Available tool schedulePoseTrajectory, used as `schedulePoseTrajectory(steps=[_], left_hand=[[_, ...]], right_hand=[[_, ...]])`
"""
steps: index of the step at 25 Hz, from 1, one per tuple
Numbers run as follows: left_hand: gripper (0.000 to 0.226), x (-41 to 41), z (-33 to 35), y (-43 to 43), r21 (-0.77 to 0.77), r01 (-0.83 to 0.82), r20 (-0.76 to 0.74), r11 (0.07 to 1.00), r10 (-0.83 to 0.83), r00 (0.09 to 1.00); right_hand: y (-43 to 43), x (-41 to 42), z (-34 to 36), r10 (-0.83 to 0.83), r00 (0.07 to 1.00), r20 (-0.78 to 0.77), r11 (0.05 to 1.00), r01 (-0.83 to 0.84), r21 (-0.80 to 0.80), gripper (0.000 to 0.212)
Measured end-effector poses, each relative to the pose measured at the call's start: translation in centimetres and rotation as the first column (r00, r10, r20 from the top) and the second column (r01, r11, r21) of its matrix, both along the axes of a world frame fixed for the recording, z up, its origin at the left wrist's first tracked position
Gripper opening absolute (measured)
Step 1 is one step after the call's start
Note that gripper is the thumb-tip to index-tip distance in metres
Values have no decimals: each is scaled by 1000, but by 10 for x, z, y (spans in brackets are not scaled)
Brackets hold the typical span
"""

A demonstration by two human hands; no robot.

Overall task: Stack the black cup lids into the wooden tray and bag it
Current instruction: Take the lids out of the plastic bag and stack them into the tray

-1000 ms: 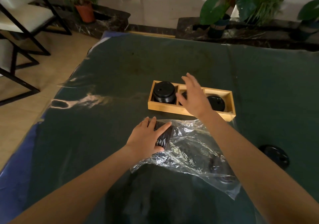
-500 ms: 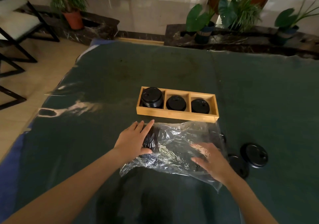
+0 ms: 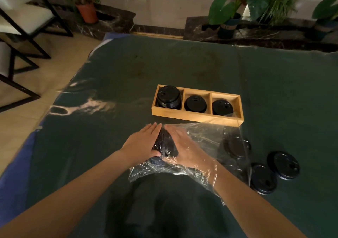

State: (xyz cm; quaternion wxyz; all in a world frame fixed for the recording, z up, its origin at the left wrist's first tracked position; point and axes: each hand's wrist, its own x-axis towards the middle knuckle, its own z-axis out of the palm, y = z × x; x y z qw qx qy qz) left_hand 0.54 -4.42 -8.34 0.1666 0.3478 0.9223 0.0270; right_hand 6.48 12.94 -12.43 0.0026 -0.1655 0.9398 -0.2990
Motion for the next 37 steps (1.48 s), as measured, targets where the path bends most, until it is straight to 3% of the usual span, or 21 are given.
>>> schedulePoseTrajectory(steps=[6,16,20,26,32,35,37], left_hand=[[93,-6,2,-6,47,9,33,999,-11,999],[86,-11,9,-1,-7,61,23,998,-61,998],[83,-8,8,0,-16,58,-4,998,-59,998],[82,-3,7,3,5,33,-50,999,-33,998],[83,-3,7,2,9,28,-45,1000,-27,999],[83,-2,7,1,1,27,-39,1000,-27,999],[83,-2,6,1,0,30,-47,1000,-30,998]], right_hand=[[-8,-12,5,4,990,-139,1000,0,32,87],[16,18,-2,-97,995,1,993,97,-70,86],[26,22,2,-119,982,149,989,131,-74,92],[17,21,2,-73,997,-4,996,73,52,98],[31,32,1,-133,991,32,991,134,-30,89],[44,48,-12,-200,975,96,979,202,-11,94],[53,61,-24,-254,942,221,959,274,-66,96]])
